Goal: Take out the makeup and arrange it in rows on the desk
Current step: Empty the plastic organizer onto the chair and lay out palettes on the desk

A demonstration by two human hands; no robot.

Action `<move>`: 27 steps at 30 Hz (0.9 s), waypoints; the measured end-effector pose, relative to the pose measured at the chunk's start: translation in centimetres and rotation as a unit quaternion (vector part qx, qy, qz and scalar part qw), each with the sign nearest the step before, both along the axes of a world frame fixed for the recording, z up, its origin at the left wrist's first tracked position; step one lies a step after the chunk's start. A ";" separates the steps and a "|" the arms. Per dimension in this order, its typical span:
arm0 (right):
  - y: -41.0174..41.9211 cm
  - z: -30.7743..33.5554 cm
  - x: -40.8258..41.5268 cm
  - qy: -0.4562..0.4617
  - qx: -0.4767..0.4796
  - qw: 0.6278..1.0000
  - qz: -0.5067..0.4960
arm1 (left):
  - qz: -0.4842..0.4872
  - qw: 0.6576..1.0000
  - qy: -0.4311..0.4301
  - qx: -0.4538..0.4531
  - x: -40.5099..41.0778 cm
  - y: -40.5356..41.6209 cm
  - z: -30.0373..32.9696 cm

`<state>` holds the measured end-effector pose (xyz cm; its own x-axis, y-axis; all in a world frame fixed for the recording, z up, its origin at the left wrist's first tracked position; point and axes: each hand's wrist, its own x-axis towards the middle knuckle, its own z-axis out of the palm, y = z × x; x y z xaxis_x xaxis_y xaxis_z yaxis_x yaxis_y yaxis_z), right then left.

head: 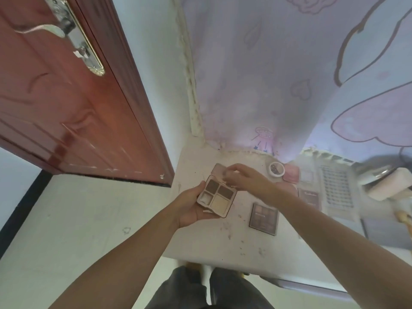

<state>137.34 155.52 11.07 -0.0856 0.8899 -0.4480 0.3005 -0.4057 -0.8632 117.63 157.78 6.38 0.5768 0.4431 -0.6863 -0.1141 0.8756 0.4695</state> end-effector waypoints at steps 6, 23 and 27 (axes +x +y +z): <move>2.1 -0.8 1.6 0.166 -0.058 0.977 -0.120 | 0.076 0.997 -0.014 -0.012 0.5 0.8 -0.1; 16.5 -6.3 -3.6 -0.057 -0.041 0.982 -0.174 | -0.114 0.857 0.344 0.368 -1.7 12.6 -2.9; 16.8 -7.4 -3.5 -0.121 -0.034 0.979 -0.162 | -0.151 0.820 0.389 0.392 -1.6 13.3 -3.5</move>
